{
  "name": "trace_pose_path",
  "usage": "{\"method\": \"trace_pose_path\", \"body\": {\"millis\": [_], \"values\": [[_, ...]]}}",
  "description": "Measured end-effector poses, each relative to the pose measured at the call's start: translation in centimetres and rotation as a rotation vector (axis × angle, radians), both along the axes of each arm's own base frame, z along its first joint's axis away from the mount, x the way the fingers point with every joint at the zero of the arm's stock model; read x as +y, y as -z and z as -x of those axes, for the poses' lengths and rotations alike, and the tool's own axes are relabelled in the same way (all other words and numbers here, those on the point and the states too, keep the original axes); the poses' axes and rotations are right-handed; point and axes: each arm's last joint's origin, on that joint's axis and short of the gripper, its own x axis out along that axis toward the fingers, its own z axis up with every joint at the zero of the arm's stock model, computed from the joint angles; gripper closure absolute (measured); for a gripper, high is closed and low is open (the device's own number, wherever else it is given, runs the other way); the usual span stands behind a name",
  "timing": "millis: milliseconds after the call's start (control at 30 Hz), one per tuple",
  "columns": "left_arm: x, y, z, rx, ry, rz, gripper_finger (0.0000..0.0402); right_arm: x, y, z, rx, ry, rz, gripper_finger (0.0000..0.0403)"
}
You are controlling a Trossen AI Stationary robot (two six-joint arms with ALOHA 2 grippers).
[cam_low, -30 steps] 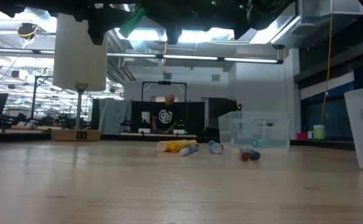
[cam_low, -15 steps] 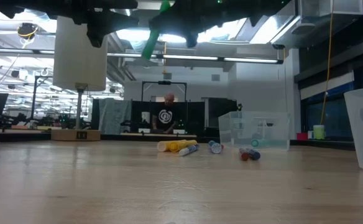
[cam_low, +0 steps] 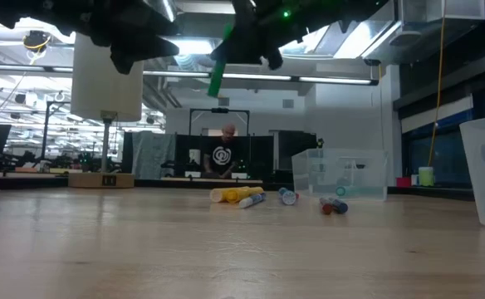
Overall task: Pick & Place Markers
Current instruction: Put the green highlighter pen into the top transparent bin
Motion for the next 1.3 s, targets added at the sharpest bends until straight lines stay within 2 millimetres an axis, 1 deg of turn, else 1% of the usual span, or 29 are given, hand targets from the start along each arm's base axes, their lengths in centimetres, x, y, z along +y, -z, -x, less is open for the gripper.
{"method": "trace_pose_path", "body": {"millis": [167, 300, 533, 867, 1067, 1300], "values": [[0.0, 0.0, 0.0, 0.001, 0.002, 0.001, 0.0217, -0.8, -0.3, 0.4, -0.006, 0.106, 0.004, 0.0331], [0.0, 0.1, 0.0, 0.006, 0.001, 0.0, 0.0217, -1.9, -1.0, 1.5, 0.013, 0.149, -0.038, 0.0331], [-0.2, 0.4, 0.2, 0.035, 0.008, 0.009, 0.0217, -4.3, -2.6, 5.0, 0.097, 0.268, -0.141, 0.0331], [-0.8, 0.3, 0.3, 0.037, 0.04, -0.026, 0.0217, -5.6, -4.8, 9.8, 0.154, 0.386, -0.244, 0.0331], [-0.6, 0.2, 0.2, 0.025, 0.032, -0.022, 0.0217, -6.1, -4.8, 11.7, 0.211, 0.454, -0.297, 0.0331], [-0.7, 0.3, 0.2, 0.029, 0.034, -0.024, 0.0217, -7.1, -4.0, 12.8, 0.29, 0.53, -0.35, 0.0331]]}}
